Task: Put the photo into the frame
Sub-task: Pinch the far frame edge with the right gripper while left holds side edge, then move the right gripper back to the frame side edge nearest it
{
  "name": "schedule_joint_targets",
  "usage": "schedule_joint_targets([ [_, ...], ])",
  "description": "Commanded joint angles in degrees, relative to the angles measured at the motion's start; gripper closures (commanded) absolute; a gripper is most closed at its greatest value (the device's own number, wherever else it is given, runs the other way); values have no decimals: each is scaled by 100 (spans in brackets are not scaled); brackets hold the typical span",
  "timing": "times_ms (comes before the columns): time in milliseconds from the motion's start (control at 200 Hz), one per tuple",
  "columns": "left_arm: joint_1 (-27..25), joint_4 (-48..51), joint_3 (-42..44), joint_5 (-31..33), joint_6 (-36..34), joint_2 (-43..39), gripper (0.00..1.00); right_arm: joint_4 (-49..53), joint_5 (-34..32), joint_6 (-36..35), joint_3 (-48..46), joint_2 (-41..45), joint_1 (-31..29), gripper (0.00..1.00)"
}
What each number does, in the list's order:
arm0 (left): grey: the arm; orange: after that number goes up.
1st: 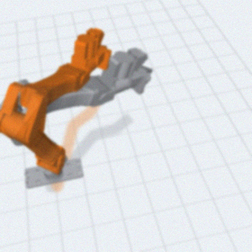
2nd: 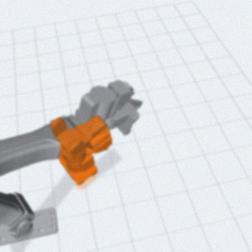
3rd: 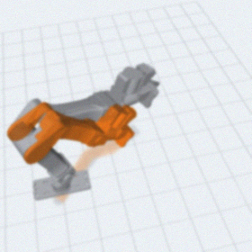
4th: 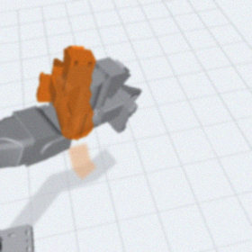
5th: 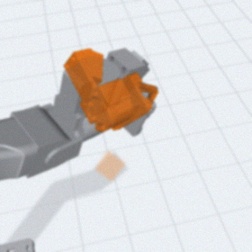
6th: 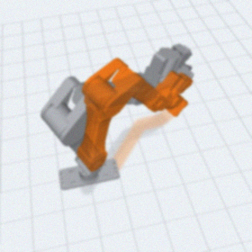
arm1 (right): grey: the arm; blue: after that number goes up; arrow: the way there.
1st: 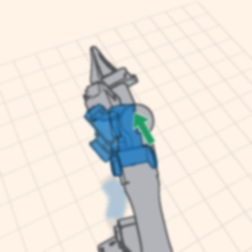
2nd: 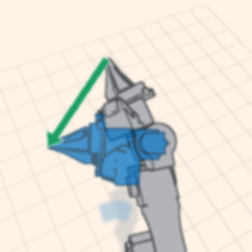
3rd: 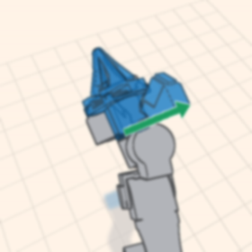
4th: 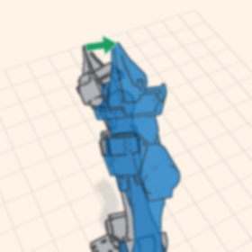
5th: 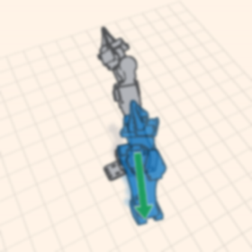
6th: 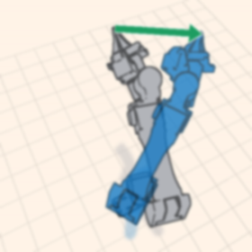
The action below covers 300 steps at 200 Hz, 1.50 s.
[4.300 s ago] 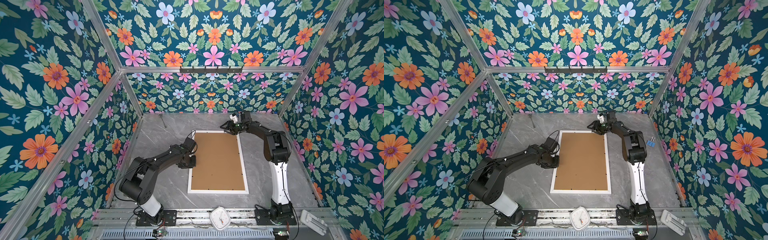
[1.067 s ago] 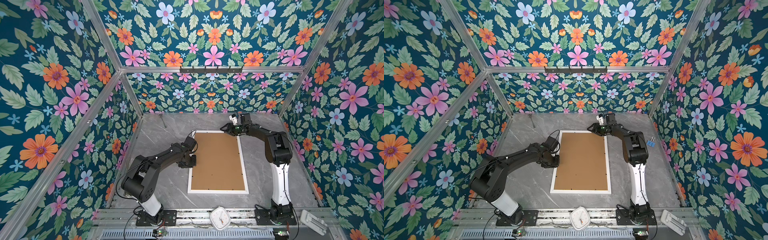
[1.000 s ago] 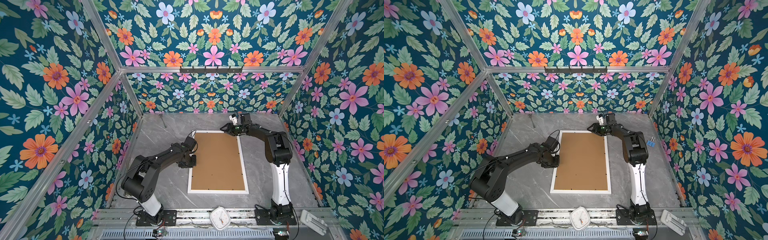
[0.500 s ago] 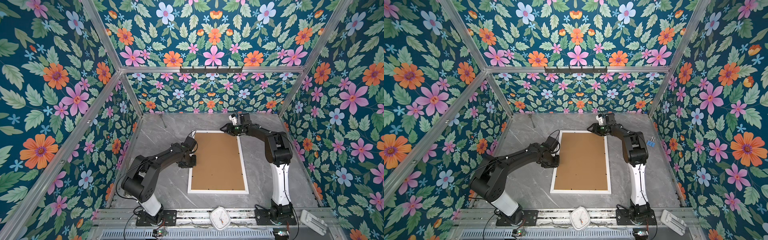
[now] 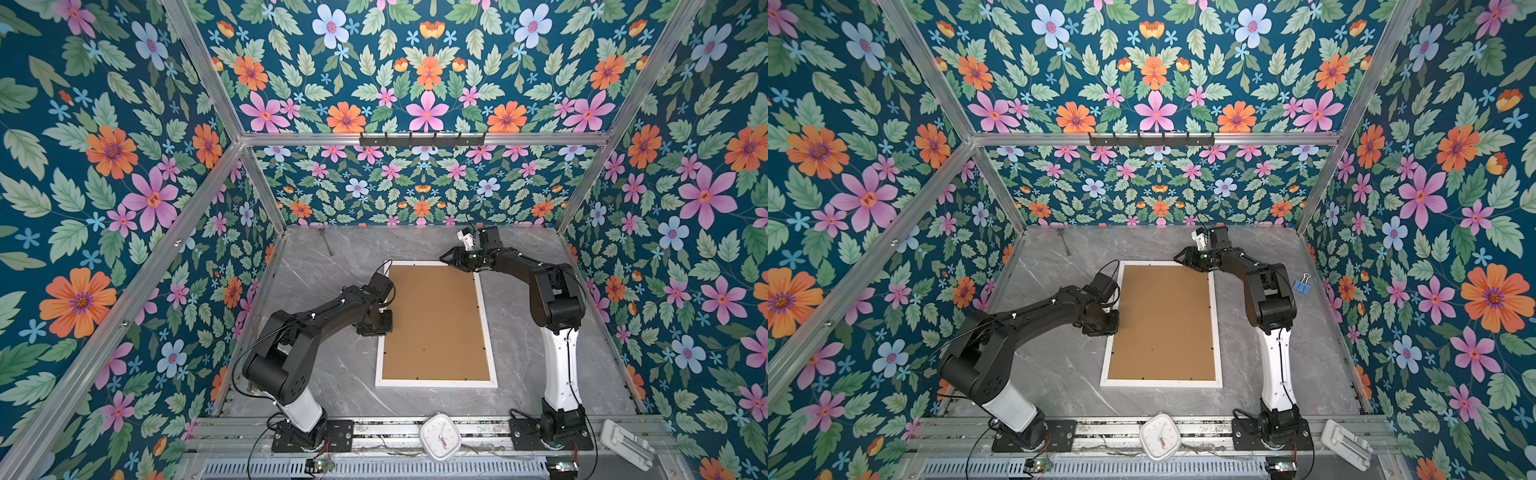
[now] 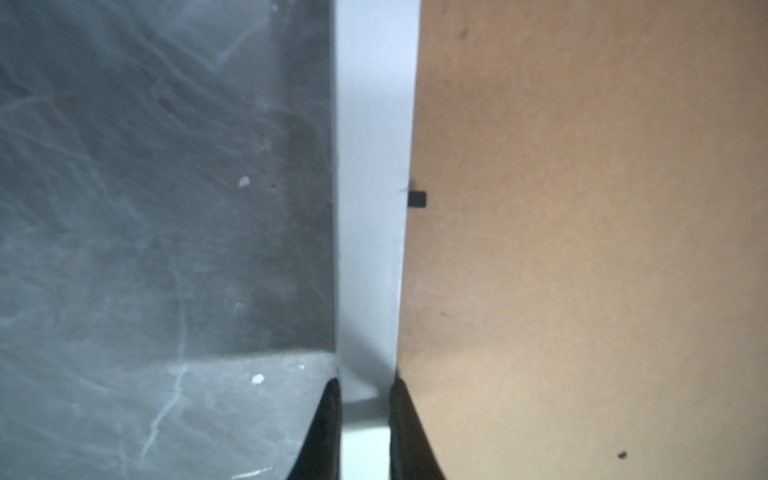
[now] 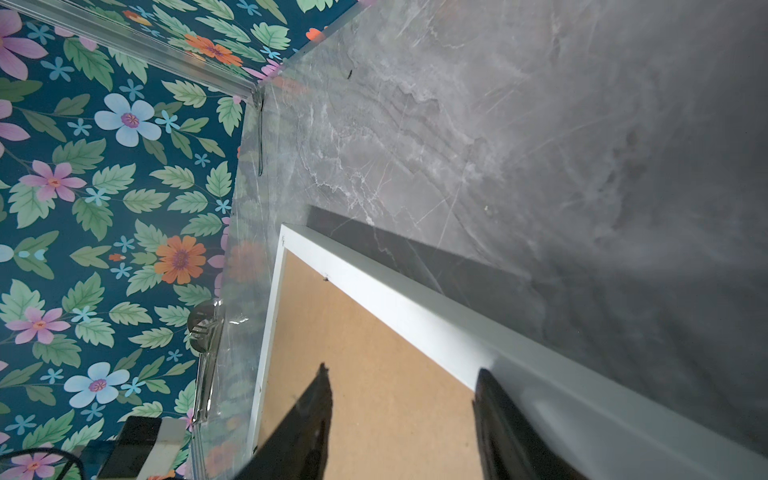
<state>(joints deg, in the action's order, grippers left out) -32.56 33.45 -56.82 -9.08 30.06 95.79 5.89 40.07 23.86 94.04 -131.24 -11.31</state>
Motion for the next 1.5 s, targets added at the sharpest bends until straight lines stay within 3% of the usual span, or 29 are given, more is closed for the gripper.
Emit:
schedule_joint_targets([
  [0,-14,-269,66,-173,140,164,92,1902,-464,87,-147,-123,-38,44],
  [400,-14,-260,30,-164,131,189,92,1968,-578,65,-95,-89,-52,44],
  [835,-14,-181,33,-96,180,134,88,1241,-431,288,-5,674,59,43],
  [1265,12,401,-545,345,36,10,59,1827,-1459,140,-1186,2373,68,43],
  [1495,108,726,-1177,492,-222,63,56,2395,-2242,32,-1895,3131,68,45],
])
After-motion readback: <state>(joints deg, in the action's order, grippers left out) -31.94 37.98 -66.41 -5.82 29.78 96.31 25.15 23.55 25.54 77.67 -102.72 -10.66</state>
